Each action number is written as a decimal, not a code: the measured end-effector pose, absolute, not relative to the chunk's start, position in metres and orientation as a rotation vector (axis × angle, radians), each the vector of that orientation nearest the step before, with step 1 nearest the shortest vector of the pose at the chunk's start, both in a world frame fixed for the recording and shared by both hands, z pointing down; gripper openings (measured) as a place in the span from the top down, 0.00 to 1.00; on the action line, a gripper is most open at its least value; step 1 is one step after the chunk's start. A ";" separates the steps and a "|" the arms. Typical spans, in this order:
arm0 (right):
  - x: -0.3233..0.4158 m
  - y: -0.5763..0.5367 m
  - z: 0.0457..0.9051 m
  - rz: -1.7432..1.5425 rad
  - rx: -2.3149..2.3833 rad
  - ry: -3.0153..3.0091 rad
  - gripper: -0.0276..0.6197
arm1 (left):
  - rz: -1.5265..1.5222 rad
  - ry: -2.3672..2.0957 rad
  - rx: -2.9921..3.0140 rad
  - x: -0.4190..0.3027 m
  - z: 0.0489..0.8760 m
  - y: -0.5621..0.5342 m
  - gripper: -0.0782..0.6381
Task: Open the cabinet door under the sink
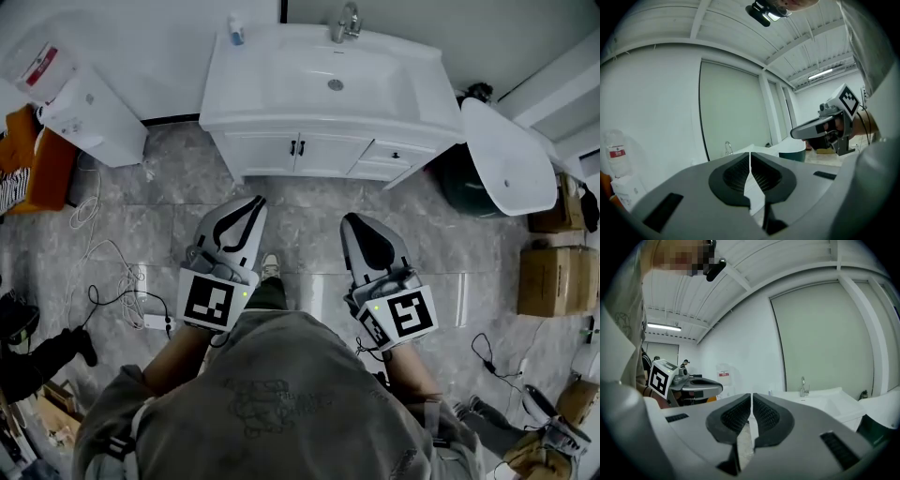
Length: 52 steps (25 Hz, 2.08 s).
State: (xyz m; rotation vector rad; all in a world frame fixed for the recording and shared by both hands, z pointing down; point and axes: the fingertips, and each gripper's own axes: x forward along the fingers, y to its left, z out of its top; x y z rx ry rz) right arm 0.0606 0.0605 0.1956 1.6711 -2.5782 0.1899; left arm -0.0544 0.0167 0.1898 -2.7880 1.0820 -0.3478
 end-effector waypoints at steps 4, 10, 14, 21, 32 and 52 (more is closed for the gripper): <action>0.059 0.015 0.201 0.203 1.659 -2.544 0.91 | -0.384 1.008 -2.793 -0.054 0.202 -0.025 0.86; 0.051 -0.049 0.212 0.227 1.649 -2.495 0.91 | -0.418 0.912 -2.851 -0.053 0.218 -0.078 0.86; 0.043 -0.084 0.227 0.228 1.627 -2.464 0.91 | -0.402 0.899 -2.881 -0.055 0.231 -0.110 0.86; 0.047 -0.129 0.249 0.288 1.692 -2.409 0.91 | -0.463 0.901 -2.908 -0.056 0.257 -0.148 0.86; 0.066 -0.179 0.313 0.385 1.644 -2.381 0.91 | -0.531 0.918 -2.994 -0.012 0.312 -0.189 0.85; 0.099 -0.258 0.498 0.589 1.466 -2.242 0.76 | -0.988 1.116 -2.983 0.021 0.496 -0.266 0.67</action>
